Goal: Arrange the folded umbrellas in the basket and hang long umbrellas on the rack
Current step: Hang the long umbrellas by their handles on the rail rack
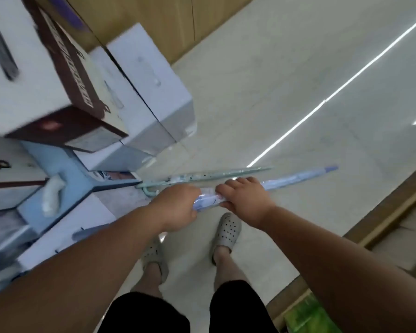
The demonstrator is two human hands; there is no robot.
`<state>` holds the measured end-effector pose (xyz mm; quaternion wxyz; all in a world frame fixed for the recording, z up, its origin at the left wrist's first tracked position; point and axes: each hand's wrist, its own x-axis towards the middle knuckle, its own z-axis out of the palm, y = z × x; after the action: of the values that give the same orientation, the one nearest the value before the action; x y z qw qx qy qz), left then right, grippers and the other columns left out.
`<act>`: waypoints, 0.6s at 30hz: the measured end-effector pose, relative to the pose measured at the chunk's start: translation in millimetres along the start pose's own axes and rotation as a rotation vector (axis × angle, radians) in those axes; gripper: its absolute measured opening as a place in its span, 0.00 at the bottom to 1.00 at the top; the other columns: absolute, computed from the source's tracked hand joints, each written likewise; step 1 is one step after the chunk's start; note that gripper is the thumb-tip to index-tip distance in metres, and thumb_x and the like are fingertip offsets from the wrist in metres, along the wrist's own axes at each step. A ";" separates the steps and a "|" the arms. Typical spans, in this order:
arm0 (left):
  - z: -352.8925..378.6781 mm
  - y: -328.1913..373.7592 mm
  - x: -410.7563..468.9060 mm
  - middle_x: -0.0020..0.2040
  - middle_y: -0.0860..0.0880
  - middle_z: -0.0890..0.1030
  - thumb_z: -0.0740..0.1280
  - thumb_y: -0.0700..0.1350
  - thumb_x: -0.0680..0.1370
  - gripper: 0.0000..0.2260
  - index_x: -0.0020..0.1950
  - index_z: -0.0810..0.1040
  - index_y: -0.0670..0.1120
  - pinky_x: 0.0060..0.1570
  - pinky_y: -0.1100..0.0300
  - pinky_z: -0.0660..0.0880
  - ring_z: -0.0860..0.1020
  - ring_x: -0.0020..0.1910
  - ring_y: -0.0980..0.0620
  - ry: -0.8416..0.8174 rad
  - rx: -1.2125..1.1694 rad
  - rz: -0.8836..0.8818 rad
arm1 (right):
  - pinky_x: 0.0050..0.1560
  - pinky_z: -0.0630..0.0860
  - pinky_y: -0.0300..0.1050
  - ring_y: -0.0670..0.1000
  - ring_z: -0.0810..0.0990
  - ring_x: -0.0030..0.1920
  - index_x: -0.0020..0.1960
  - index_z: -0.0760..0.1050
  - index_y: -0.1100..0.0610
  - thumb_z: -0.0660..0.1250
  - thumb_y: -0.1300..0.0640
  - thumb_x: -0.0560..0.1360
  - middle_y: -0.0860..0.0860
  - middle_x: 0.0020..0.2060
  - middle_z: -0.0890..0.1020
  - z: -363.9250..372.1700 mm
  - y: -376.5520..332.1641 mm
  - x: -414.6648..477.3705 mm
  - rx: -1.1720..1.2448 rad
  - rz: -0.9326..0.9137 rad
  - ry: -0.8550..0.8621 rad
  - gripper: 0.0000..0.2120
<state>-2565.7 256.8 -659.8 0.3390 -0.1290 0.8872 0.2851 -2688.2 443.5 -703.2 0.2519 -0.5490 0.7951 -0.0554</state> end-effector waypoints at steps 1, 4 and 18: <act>-19.0 15.2 -14.7 0.54 0.45 0.79 0.67 0.47 0.77 0.07 0.53 0.76 0.48 0.45 0.54 0.71 0.78 0.53 0.42 -0.004 0.056 0.017 | 0.43 0.76 0.50 0.57 0.83 0.42 0.51 0.77 0.49 0.72 0.45 0.70 0.48 0.43 0.82 -21.8 -6.4 -12.5 -0.004 0.003 0.027 0.13; -75.9 61.6 -60.2 0.57 0.46 0.78 0.64 0.47 0.78 0.07 0.55 0.75 0.49 0.49 0.52 0.73 0.77 0.55 0.43 -0.010 0.246 0.045 | 0.43 0.75 0.50 0.56 0.82 0.42 0.50 0.76 0.48 0.71 0.45 0.73 0.47 0.41 0.82 -85.0 -29.9 -47.6 0.002 0.050 0.125 0.10; -161.4 147.2 -251.2 0.49 0.47 0.80 0.67 0.49 0.74 0.13 0.55 0.82 0.46 0.47 0.47 0.78 0.78 0.48 0.43 0.964 0.245 0.135 | 0.37 0.67 0.49 0.58 0.71 0.44 0.48 0.69 0.49 0.62 0.42 0.81 0.46 0.37 0.76 -288.4 -116.5 -88.9 0.337 0.212 0.516 0.11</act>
<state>-2528.0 288.4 -330.6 -0.1160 -0.1477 0.9762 0.1083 -2698.8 423.7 -380.5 0.1341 -0.3817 0.8649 -0.2971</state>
